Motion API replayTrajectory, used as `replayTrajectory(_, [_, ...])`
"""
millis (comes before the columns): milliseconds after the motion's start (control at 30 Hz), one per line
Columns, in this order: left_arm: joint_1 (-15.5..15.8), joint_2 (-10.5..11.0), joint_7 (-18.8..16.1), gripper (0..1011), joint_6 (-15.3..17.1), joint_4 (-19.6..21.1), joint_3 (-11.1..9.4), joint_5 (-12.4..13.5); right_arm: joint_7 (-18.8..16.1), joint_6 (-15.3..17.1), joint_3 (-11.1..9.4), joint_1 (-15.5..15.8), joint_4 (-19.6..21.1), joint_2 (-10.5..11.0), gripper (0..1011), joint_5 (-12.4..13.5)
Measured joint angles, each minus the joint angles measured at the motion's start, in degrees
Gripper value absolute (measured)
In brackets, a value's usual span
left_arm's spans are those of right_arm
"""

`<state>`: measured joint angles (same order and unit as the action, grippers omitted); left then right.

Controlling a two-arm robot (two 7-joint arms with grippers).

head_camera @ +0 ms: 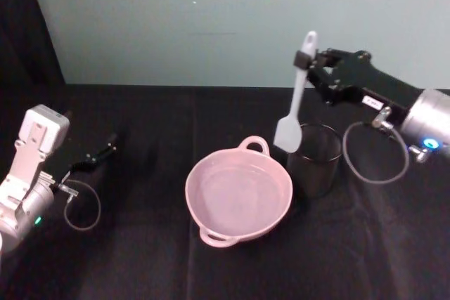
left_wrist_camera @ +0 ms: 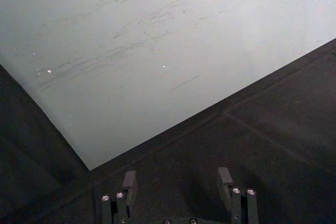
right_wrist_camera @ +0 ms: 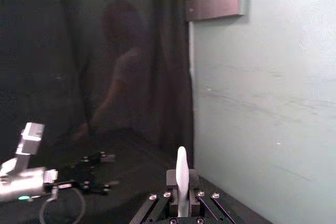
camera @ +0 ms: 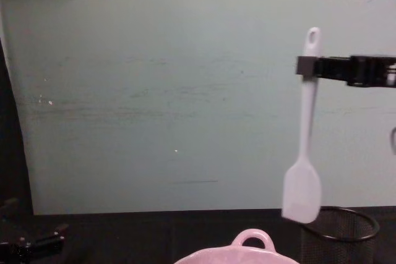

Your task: Use the one hand to pick up the spoon and stir the clear water in the bowl.

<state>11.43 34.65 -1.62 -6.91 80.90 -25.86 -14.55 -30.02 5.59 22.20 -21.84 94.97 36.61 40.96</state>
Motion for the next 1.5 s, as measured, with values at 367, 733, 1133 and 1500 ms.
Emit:
replayTrajectory(367, [0.0, 0.0, 0.0, 1005, 0.0, 0.0, 0.0, 0.0, -2.7, -3.6, 4.7, 0.1, -3.4, -3.8, 113, -2.7])
replayTrajectory(733, [0.0, 0.0, 0.0, 1005, 0.0, 0.0, 0.0, 0.0, -4.5, -6.6, 7.3, 2.5, -5.8, -5.9, 113, -5.7])
replayTrajectory(1133, [0.0, 0.0, 0.0, 1005, 0.0, 0.0, 0.0, 0.0, -5.8, -7.7, 7.9, 3.7, -7.1, -7.3, 114, -6.6])
replayTrajectory(1500, [0.0, 0.0, 0.0, 1005, 0.0, 0.0, 0.0, 0.0, -6.8, -8.1, 9.1, 1.3, -10.5, -10.2, 113, -7.3])
